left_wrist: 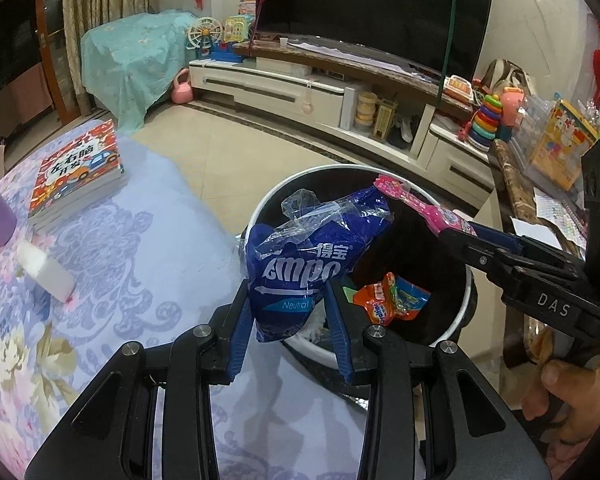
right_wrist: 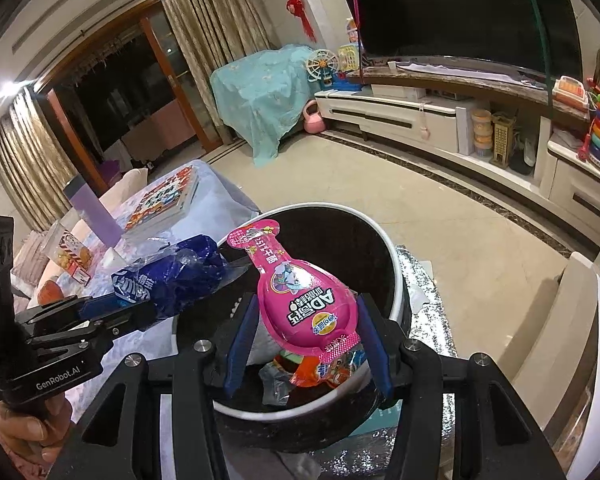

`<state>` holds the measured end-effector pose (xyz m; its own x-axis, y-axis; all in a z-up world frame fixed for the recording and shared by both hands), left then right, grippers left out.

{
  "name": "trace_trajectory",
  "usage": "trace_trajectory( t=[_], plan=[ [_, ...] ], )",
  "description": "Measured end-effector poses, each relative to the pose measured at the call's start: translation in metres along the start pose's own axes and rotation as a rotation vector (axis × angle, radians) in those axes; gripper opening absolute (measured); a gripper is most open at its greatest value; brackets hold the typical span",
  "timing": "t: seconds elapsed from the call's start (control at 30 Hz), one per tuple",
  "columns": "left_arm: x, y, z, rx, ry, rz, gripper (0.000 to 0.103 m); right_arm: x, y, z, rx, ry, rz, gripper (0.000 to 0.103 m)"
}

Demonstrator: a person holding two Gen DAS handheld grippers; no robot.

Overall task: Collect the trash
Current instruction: 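Carry blue bag and pink bottle over the bin and open both tools, then withdraw both open tools and move toward the white sponge and red carton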

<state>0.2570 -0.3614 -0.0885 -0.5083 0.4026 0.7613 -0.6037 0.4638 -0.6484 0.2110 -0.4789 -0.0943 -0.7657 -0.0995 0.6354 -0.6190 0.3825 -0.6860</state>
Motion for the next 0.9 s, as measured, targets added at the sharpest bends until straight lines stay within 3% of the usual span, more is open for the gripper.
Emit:
trace_trajectory(
  t=[0.4,0.47,0.57,0.63,0.7,0.83,0.9],
  plan=[
    [-0.013,-0.002,0.003,-0.001,-0.004,-0.019,0.036,-0.007,-0.004,0.004,0.007,0.008,-0.014,0.051],
    [-0.013,-0.002,0.004,-0.002,-0.007,-0.022,0.039,-0.008,-0.005,0.005,0.008,0.005,-0.018,0.052],
    [-0.013,-0.001,0.004,0.006,0.007,-0.029,0.054,-0.010,-0.005,0.004,0.013,0.006,-0.023,0.053],
    [-0.012,0.001,0.003,0.012,0.002,-0.028,0.072,-0.009,-0.005,0.004,-0.003,-0.005,-0.024,0.058],
    [-0.008,0.004,-0.001,0.027,-0.001,-0.021,0.073,-0.007,-0.005,0.005,-0.006,0.001,-0.016,0.071],
    [0.000,0.016,-0.013,0.052,-0.012,-0.016,0.073,-0.001,-0.005,0.006,-0.025,-0.007,0.004,0.075],
    [0.004,0.022,-0.019,0.075,-0.009,-0.013,0.073,0.004,-0.005,0.005,-0.034,-0.013,0.015,0.084]
  ],
)
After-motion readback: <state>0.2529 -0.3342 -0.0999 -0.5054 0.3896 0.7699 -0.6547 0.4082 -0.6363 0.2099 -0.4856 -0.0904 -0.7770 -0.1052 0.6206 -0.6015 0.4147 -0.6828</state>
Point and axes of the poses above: each gripper's, at about its wrist camera, not at the fingertips, and x roughly against the way its jaws point, z to its right, y to its underside, the point moved 8 cm from there along -x, roughly the way its jaws point, and after that the axes turned 3 degrees about -x, right-handed, at the moved point
